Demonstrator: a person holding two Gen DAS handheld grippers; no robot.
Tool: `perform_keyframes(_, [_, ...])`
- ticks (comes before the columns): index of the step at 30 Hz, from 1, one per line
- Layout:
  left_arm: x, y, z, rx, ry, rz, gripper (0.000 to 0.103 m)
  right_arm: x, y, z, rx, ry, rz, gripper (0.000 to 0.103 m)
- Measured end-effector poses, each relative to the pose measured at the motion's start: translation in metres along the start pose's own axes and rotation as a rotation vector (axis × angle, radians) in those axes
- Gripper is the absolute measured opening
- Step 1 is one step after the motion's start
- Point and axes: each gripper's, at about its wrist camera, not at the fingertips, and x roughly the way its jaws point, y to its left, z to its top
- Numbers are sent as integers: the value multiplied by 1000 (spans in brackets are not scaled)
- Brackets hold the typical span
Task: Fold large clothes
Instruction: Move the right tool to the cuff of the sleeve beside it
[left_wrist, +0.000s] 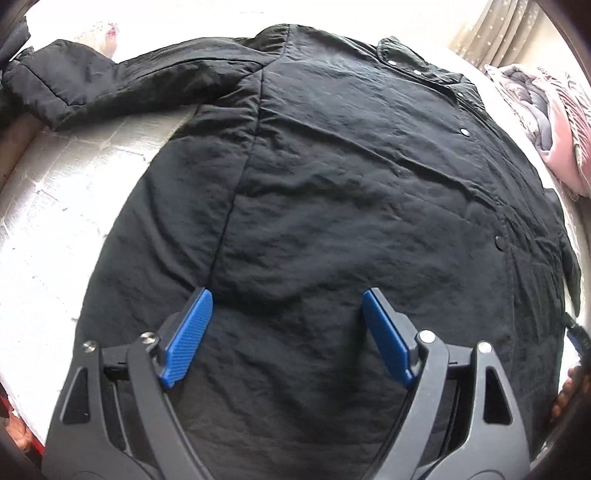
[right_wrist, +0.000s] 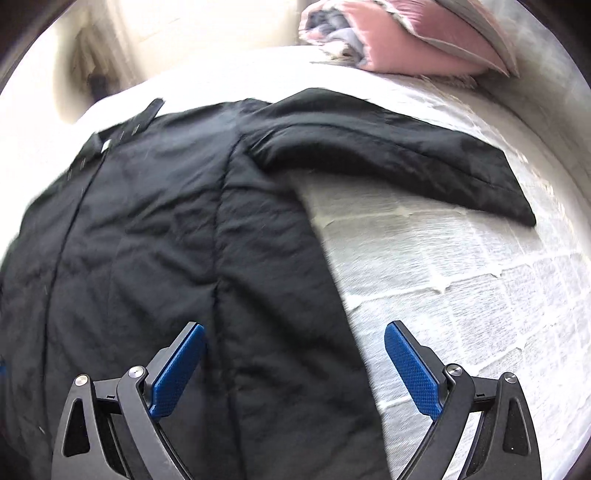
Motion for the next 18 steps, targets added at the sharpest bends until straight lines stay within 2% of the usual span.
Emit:
perform_keyframes(3, [3, -1, 2, 11, 11, 2, 84, 11, -13, 7, 61, 45, 39, 98])
perform_keyframes(5, [1, 0, 2, -4, 3, -4, 84, 22, -18, 9, 74, 76, 29, 98])
perform_keyframes(8, [-2, 3, 6, -22, -15, -20, 84, 28, -26, 20, 71, 58, -20, 98])
perform_keyframes(13, [-8, 7, 11, -37, -59, -6, 84, 32, -39, 48, 127, 30, -20, 98])
perform_keyframes(18, [-17, 10, 17, -19, -130, 22, 84, 38, -79, 70, 330, 0, 96, 98])
